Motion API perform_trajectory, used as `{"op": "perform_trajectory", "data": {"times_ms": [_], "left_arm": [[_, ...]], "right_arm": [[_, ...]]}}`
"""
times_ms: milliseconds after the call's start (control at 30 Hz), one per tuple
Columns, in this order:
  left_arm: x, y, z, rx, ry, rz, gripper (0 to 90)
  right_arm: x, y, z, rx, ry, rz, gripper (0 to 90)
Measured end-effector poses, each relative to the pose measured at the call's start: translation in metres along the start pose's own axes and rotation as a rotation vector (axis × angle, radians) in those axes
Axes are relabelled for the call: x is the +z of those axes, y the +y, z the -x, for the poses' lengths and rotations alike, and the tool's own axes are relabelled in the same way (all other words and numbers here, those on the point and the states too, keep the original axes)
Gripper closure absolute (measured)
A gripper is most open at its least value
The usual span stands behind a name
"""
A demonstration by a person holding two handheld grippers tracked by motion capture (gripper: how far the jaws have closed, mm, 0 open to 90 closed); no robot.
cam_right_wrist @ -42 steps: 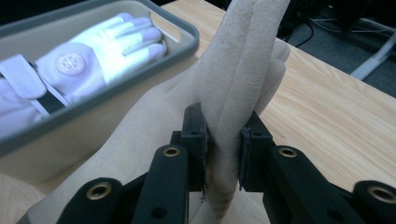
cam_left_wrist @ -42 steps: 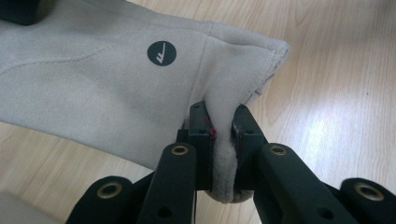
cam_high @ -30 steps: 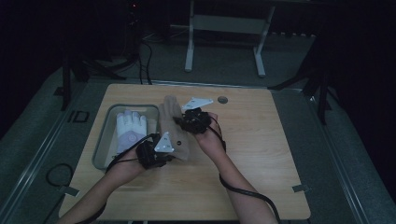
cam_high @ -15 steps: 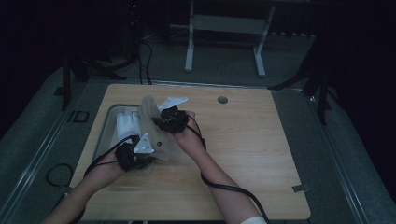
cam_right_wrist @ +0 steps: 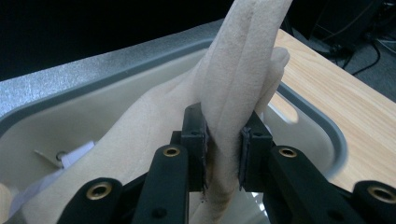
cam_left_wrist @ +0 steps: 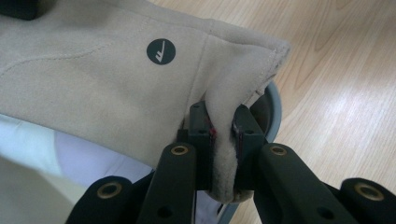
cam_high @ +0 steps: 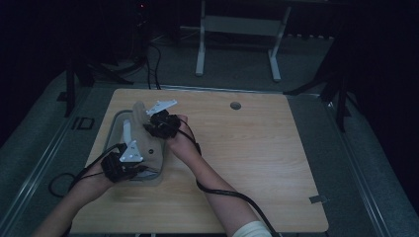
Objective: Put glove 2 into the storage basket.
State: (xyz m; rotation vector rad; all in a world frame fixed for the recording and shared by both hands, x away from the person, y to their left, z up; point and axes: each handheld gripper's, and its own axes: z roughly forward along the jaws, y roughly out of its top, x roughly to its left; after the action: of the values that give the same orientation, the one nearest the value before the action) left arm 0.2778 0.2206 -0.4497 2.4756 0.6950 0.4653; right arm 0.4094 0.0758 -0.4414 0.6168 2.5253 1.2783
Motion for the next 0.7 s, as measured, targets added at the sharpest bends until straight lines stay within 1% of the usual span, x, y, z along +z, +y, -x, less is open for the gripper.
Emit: {"op": "perform_trajectory", "data": {"times_ms": [133, 233, 300, 433, 533, 567, 600, 700], "left_arm": [[-0.004, -0.007, -0.004, -0.016, 0.009, -0.010, 81.6], [-0.004, -0.011, -0.005, -0.022, 0.010, -0.017, 81.7], [0.000, -0.014, -0.007, -0.035, 0.001, -0.021, 81.6], [0.010, -0.018, -0.008, -0.047, -0.007, -0.033, 81.5], [0.014, -0.019, -0.011, -0.060, -0.020, -0.034, 81.5], [0.014, -0.019, -0.012, -0.065, -0.022, -0.031, 81.5], [0.015, -0.019, -0.012, -0.069, -0.025, -0.033, 81.4], [0.019, -0.018, -0.011, -0.063, -0.021, -0.042, 81.4]], "right_arm": [[0.012, 0.007, -0.006, -0.008, 0.011, -0.004, 76.3], [0.021, 0.008, -0.008, -0.002, 0.024, -0.013, 76.3], [0.028, 0.004, -0.008, 0.015, 0.028, -0.023, 76.4], [0.039, -0.005, -0.005, 0.037, 0.029, -0.053, 76.3], [0.045, -0.010, -0.001, 0.052, 0.028, -0.073, 76.2], [0.048, -0.013, 0.002, 0.068, 0.037, -0.080, 76.2], [0.049, -0.014, 0.004, 0.073, 0.035, -0.084, 76.2], [0.053, -0.019, 0.007, 0.082, 0.034, -0.094, 76.2]]}}
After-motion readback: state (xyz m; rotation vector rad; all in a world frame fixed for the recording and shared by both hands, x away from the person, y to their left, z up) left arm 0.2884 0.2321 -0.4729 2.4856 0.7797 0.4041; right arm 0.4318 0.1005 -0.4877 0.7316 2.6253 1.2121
